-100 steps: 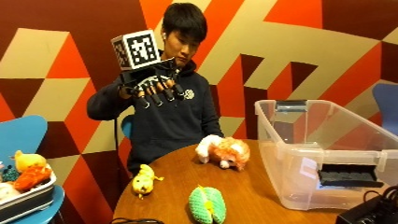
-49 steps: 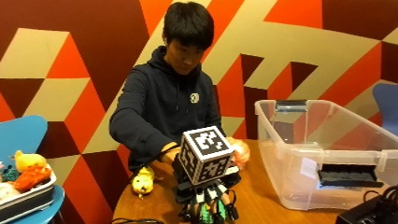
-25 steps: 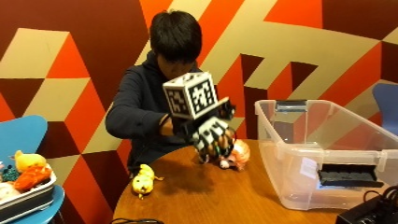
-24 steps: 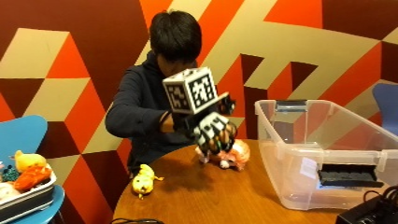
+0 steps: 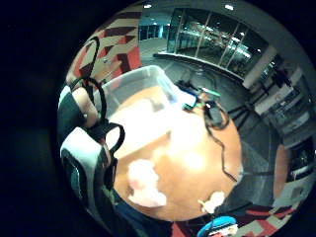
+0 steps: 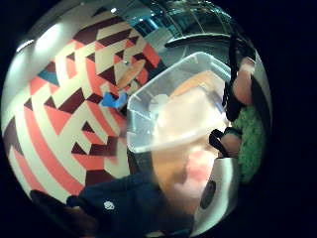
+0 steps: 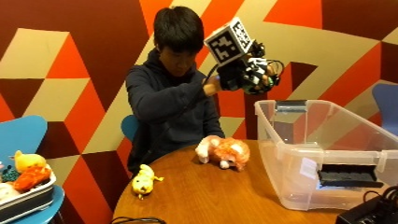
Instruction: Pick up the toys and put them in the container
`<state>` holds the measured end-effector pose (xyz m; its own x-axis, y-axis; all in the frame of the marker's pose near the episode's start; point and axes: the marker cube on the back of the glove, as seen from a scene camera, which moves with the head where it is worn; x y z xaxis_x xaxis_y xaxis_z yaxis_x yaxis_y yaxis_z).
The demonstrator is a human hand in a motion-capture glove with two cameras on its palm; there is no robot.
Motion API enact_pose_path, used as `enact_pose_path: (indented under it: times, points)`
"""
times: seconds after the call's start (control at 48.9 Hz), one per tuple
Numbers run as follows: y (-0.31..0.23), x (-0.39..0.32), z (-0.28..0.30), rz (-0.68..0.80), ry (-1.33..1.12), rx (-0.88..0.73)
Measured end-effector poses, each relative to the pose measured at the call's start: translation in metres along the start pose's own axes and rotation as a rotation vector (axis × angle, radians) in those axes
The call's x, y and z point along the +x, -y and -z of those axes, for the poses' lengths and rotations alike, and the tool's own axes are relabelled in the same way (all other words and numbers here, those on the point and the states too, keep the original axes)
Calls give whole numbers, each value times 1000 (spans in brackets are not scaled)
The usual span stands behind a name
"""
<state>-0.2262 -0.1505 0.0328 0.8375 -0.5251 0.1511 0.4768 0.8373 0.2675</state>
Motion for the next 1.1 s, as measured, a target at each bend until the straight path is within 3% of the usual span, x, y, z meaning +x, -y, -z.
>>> enact_pose_path:
  times: [0.082, 0.286, 0.45, 0.715, 0.981, 1.103]
  points:
    - [18, -21, -29, -136, 105, -60]
    - [37, -52, -111, -98, 158, -307]
    - [21, -36, -76, -91, 67, -288]
    - [-82, 27, 37, -92, -164, -381]
    - [-215, 112, 84, -515, -333, -507]
    - [-261, 159, 80, -576, -540, -516]
